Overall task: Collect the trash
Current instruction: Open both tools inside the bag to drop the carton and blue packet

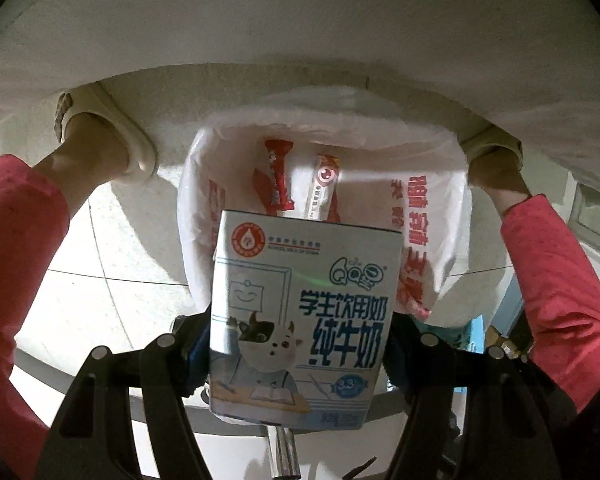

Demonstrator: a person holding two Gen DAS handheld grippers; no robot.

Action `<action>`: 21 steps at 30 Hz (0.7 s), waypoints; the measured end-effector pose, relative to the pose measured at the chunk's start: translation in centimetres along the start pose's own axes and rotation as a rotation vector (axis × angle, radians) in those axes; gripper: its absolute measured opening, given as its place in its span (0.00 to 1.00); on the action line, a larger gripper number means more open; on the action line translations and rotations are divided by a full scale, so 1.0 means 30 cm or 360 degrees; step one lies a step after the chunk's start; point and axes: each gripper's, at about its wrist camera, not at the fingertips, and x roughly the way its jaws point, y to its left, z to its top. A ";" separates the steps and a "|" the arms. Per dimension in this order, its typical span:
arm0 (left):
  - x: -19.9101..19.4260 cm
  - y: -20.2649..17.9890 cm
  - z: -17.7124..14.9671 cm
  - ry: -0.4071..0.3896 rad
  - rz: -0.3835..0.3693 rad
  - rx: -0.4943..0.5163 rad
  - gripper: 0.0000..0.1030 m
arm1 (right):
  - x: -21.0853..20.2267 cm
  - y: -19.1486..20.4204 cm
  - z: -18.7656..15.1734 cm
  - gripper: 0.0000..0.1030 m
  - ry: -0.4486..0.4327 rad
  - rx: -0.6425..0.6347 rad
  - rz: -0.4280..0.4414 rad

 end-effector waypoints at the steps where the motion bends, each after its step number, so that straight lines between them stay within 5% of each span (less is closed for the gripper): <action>1: 0.005 -0.002 0.001 0.0005 -0.0001 0.0000 0.64 | 0.008 -0.002 0.000 0.31 0.0005 -0.0001 -0.0002; 21: 0.100 -0.001 0.046 0.0126 0.0046 -0.0031 0.64 | 0.062 0.001 0.014 0.32 0.0073 0.0000 0.0006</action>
